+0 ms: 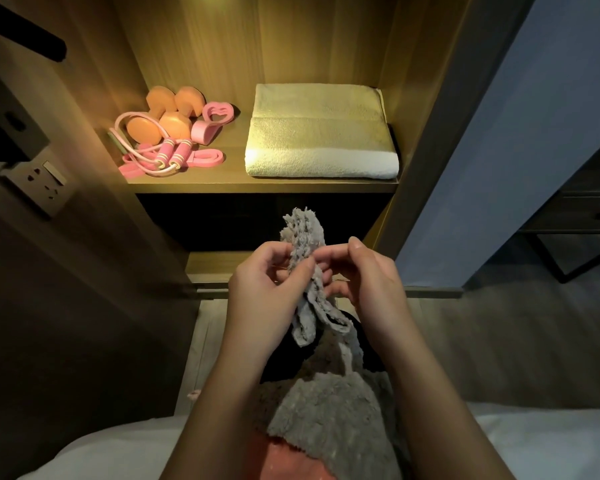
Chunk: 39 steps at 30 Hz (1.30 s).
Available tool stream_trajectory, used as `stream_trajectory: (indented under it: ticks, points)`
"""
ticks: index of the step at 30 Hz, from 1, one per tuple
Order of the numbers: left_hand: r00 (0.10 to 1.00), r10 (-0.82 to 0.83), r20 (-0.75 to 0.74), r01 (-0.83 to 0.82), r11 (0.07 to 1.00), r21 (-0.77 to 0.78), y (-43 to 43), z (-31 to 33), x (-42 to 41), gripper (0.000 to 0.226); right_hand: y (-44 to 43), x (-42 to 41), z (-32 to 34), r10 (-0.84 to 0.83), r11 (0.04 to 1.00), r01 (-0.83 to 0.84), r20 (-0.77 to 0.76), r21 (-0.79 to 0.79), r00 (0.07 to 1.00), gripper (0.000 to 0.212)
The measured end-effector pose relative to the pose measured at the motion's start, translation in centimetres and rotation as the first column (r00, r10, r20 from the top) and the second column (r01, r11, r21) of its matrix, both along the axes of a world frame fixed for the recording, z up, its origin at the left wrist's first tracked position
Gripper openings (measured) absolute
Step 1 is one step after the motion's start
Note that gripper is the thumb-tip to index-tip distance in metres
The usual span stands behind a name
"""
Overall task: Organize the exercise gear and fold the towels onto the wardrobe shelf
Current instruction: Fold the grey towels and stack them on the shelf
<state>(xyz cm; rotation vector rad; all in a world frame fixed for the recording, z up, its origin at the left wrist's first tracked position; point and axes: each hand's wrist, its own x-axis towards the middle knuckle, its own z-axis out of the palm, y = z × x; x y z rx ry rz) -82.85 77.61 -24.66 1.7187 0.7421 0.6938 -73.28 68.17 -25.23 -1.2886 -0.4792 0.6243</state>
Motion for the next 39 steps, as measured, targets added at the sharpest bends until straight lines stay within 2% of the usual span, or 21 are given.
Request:
stream_trajectory:
  ticks: [5, 7, 9, 12, 14, 18, 20, 22, 27, 31, 33, 35, 37, 39]
  points:
    - [0.992, -0.089, -0.086, 0.096, 0.991, 0.088, 1.2, 0.8, -0.3, 0.015, -0.4, 0.4, -0.7, 0.032, 0.999, -0.032, 0.042, -0.012, 0.999, 0.044]
    - [0.982, -0.119, -0.145, 0.139, 0.981, 0.136, 2.0, 1.4, -0.4, 0.011, -0.8, 0.8, -0.7, -0.001, 0.998, 0.012, 0.168, -0.063, 0.986, 0.030]
    - [0.970, -0.111, -0.215, 0.165, 0.952, 0.256, 3.0, 2.1, -0.4, 0.008, -1.2, 1.4, -0.5, -0.043, 0.991, 0.084, 0.341, -0.107, 0.939, 0.017]
    - [0.962, -0.015, -0.273, 0.172, 0.808, 0.564, 4.4, 2.9, 0.0, 0.010, -1.7, 2.0, 0.2, -0.002, 0.981, 0.105, 0.537, -0.162, 0.844, 0.028]
    - [0.966, 0.037, -0.255, 0.156, 0.702, 0.695, 5.2, 3.4, 0.0, 0.015, -2.0, 2.1, 0.6, 0.066, 0.971, 0.092, 0.617, -0.222, 0.784, 0.030]
    - [0.992, -0.005, -0.130, 0.113, 0.535, 0.837, 6.4, 4.1, -0.4, 0.023, -2.3, 2.3, 0.9, 0.163, 0.958, 0.036, 0.641, -0.285, 0.750, 0.029]
    - [0.994, -0.054, -0.091, 0.105, 0.486, 0.867, 6.9, 4.2, -0.4, 0.025, -2.3, 2.6, 1.2, 0.191, 0.956, 0.008, 0.639, -0.295, 0.745, 0.025]
    - [0.994, -0.086, -0.067, 0.100, 0.477, 0.873, 7.3, 4.2, -0.3, 0.026, -2.2, 2.8, 1.4, 0.212, 0.954, -0.017, 0.634, -0.300, 0.743, 0.023]
    - [0.993, -0.117, 0.001, 0.060, 0.522, 0.851, 7.9, 3.7, -0.1, 0.024, -1.8, 3.1, 1.5, 0.331, 0.929, -0.141, 0.599, -0.342, 0.729, 0.018]
    - [0.980, -0.183, 0.084, 0.028, 0.537, 0.843, 7.8, 3.8, 0.2, 0.014, -0.9, 3.1, 2.0, 0.450, 0.889, -0.265, 0.598, -0.374, 0.663, 0.023]
    - [0.981, -0.158, 0.109, -0.013, 0.511, 0.860, 8.4, 4.0, 0.2, 0.013, -0.6, 3.2, 2.1, 0.505, 0.858, -0.289, 0.600, -0.424, 0.620, 0.022]
    - [0.992, -0.087, 0.089, -0.036, 0.483, 0.875, 9.1, 4.0, 0.2, 0.017, -0.4, 3.6, 1.9, 0.513, 0.845, -0.235, 0.605, -0.480, 0.608, 0.023]
    - [0.999, -0.018, 0.043, -0.027, 0.528, 0.849, 9.3, 3.5, 0.5, 0.024, -0.3, 4.0, 1.7, 0.492, 0.850, -0.183, 0.623, -0.493, 0.608, 0.020]
    - [1.000, -0.003, 0.018, -0.012, 0.628, 0.778, 9.0, 2.8, 0.9, 0.026, -0.1, 4.3, 1.5, 0.456, 0.869, -0.178, 0.608, -0.462, 0.650, 0.018]
